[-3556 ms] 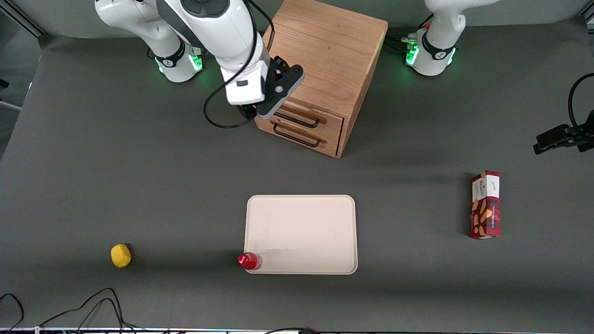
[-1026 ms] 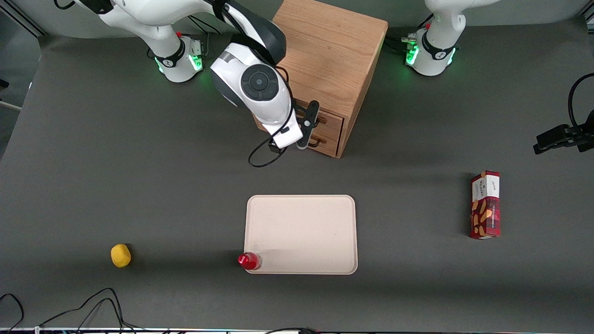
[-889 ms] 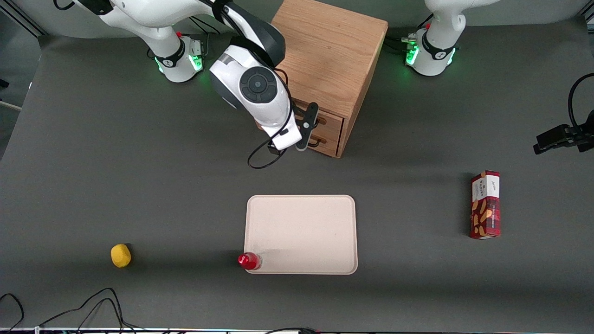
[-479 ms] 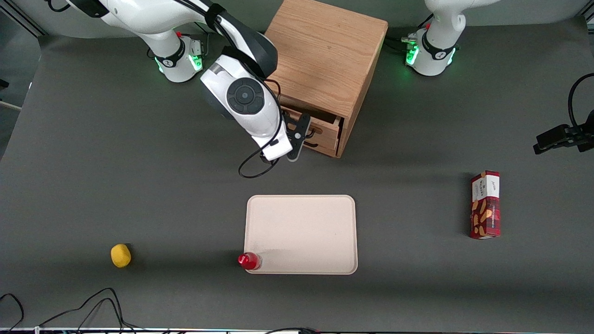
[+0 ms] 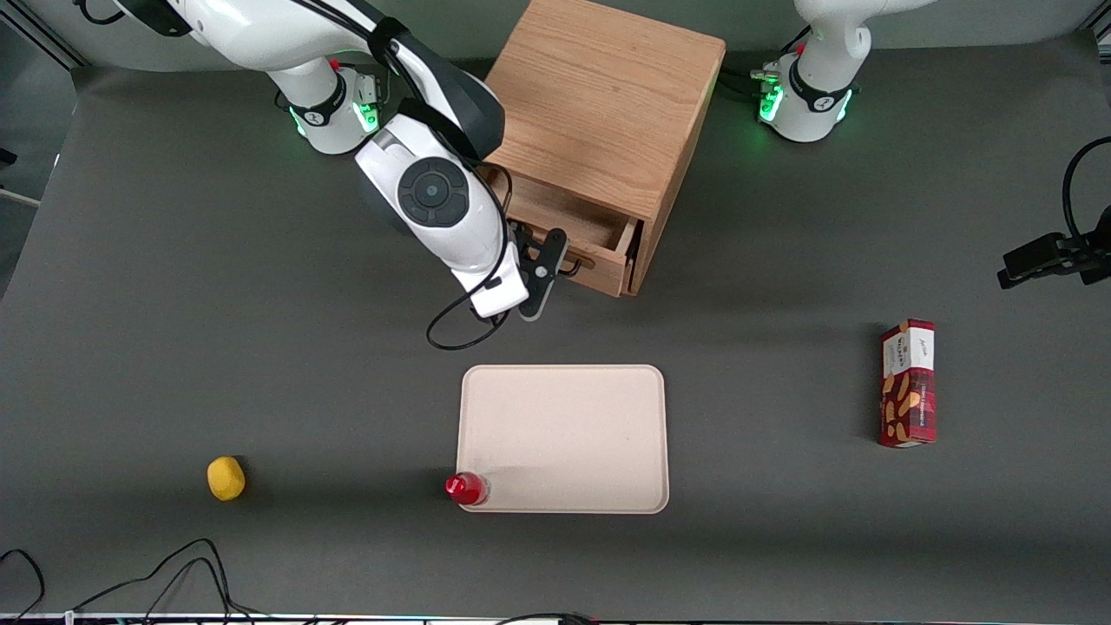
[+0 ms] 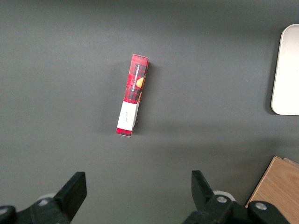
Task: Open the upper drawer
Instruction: 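Pull the upper drawer handle outward with the right gripper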
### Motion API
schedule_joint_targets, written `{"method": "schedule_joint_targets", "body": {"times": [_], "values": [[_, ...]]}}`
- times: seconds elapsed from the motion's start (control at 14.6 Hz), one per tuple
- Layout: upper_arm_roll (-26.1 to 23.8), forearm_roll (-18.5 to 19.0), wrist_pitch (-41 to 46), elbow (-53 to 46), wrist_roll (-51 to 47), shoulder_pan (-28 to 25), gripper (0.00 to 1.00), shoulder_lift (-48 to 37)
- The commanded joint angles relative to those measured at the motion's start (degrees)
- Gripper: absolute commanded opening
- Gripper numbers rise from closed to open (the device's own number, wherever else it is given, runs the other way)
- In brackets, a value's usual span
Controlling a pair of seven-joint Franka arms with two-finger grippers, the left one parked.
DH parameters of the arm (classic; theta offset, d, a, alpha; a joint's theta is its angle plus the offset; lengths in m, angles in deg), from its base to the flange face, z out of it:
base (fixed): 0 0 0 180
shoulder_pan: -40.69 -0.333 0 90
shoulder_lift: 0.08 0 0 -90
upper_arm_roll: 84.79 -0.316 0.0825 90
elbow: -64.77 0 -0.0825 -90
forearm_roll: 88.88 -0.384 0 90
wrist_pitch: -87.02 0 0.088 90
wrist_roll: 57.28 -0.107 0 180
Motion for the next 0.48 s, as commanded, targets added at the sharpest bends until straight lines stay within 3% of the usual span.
{"method": "schedule_joint_targets", "body": {"times": [0.0, 0.41], "values": [[-0.2, 1.4, -1.7, -2.3, 0.9, 0.7, 1.0, 2.0], [2.2, 1.4, -4.5, -3.3, 0.9, 1.2, 1.0, 2.5]]}}
